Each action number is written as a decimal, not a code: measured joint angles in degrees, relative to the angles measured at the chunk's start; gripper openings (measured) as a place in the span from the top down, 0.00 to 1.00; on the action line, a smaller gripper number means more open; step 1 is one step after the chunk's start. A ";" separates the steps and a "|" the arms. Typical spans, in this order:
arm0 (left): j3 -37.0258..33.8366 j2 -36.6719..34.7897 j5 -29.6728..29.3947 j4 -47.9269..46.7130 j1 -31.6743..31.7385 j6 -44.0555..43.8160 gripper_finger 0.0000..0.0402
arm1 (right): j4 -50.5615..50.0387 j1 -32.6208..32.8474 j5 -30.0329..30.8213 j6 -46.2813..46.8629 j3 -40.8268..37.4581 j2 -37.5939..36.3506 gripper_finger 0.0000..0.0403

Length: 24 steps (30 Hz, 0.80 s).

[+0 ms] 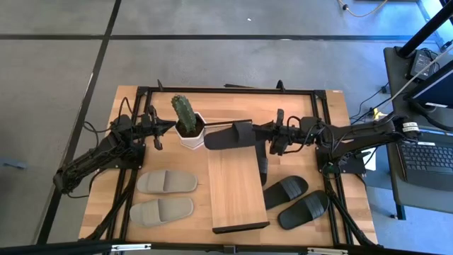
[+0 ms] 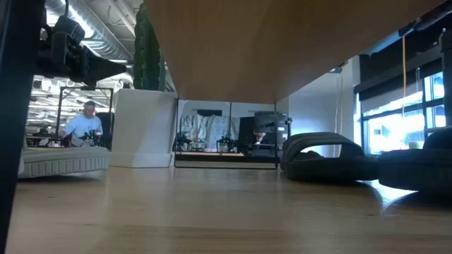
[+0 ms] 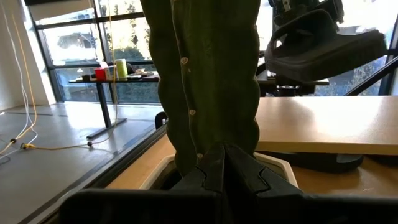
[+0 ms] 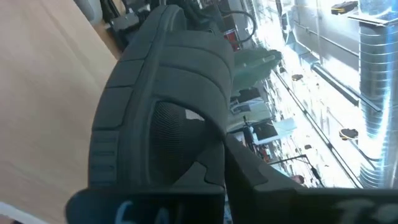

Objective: Pick and place slides into the shelf
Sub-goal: Put the black slide on the shelf

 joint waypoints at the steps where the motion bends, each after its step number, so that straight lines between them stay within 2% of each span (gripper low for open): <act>1: 0.00 0.00 0.00 0.01 0.02 0.00 1.00 | 0.03 0.00 -0.07 0.72 -0.07 0.00 1.00; 6: 0.00 0.00 0.00 -0.01 0.00 0.00 1.00 | 1.33 -0.60 -0.15 0.95 -0.32 1.26 1.00; 16: 0.00 0.00 0.00 -0.01 0.00 0.02 1.00 | 7.11 -3.13 0.05 -0.53 -0.32 8.30 1.00; 24: 0.00 0.00 -0.02 0.01 0.02 0.04 1.00 | 7.77 -3.15 1.85 -2.00 -0.32 9.09 1.00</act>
